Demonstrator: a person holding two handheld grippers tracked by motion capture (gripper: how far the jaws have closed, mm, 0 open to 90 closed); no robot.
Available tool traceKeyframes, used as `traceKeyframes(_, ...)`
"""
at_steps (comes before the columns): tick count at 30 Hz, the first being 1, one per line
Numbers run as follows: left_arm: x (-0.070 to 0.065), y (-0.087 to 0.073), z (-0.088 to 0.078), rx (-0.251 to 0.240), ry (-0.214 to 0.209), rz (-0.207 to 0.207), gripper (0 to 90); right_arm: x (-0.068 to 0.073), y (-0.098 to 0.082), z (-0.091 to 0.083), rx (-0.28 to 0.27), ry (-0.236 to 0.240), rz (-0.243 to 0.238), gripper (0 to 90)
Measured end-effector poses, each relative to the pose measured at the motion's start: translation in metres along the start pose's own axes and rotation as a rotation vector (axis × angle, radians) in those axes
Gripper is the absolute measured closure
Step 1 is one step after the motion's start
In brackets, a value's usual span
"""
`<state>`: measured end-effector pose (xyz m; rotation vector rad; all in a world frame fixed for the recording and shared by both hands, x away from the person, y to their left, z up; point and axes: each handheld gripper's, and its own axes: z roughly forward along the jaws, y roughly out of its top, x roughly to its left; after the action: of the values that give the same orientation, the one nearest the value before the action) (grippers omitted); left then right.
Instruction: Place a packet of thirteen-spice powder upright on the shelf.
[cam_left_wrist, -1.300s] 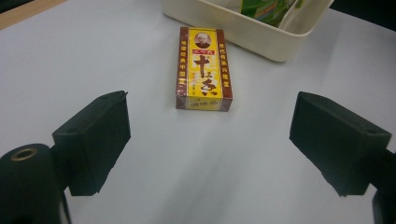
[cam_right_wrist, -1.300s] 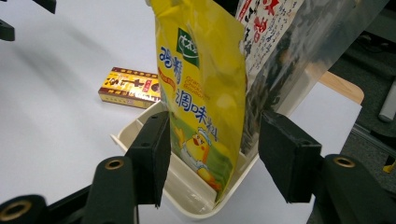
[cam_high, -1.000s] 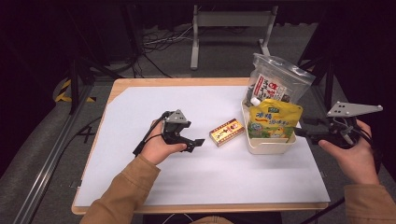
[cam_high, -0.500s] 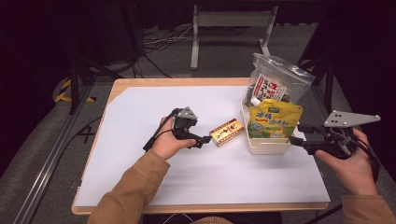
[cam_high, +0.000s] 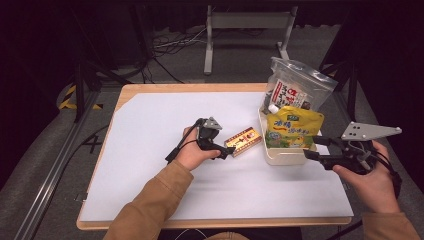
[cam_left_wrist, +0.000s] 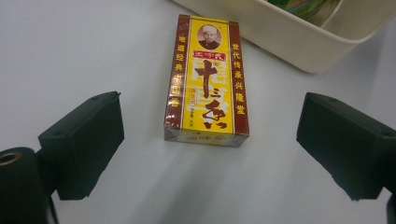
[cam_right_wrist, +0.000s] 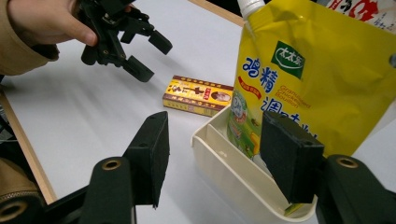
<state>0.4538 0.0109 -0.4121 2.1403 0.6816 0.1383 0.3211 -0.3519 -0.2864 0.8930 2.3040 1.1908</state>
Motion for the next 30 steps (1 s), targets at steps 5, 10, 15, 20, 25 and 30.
traceKeyframes(5, 0.0, -0.002, 0.012, -0.023, -0.035, -0.014, 6.3, 0.002, 0.0, 0.001, -0.011, 0.022, -0.004, 42.2)
traceKeyframes(10, -0.002, -0.003, 0.021, -0.024, -0.023, -0.014, 6.1, 0.003, -0.001, 0.001, -0.021, 0.039, 0.002, 41.8)
traceKeyframes(15, -0.003, -0.005, 0.029, 0.003, -0.02, -0.002, 6.1, 0.004, -0.002, 0.002, -0.02, 0.046, 0.003, 41.6)
traceKeyframes(20, -0.004, -0.006, 0.038, 0.022, 0.002, 0.002, 6.1, 0.005, -0.001, 0.003, -0.022, 0.053, -0.001, 41.6)
traceKeyframes(25, -0.002, -0.008, 0.043, 0.045, 0.011, 0.001, 6.9, 0.007, 0.0, 0.004, -0.02, 0.058, -0.004, 41.6)
traceKeyframes(30, -0.001, -0.009, 0.049, 0.041, 0.015, -0.028, 8.1, 0.007, 0.001, 0.008, -0.015, 0.07, -0.008, 41.4)
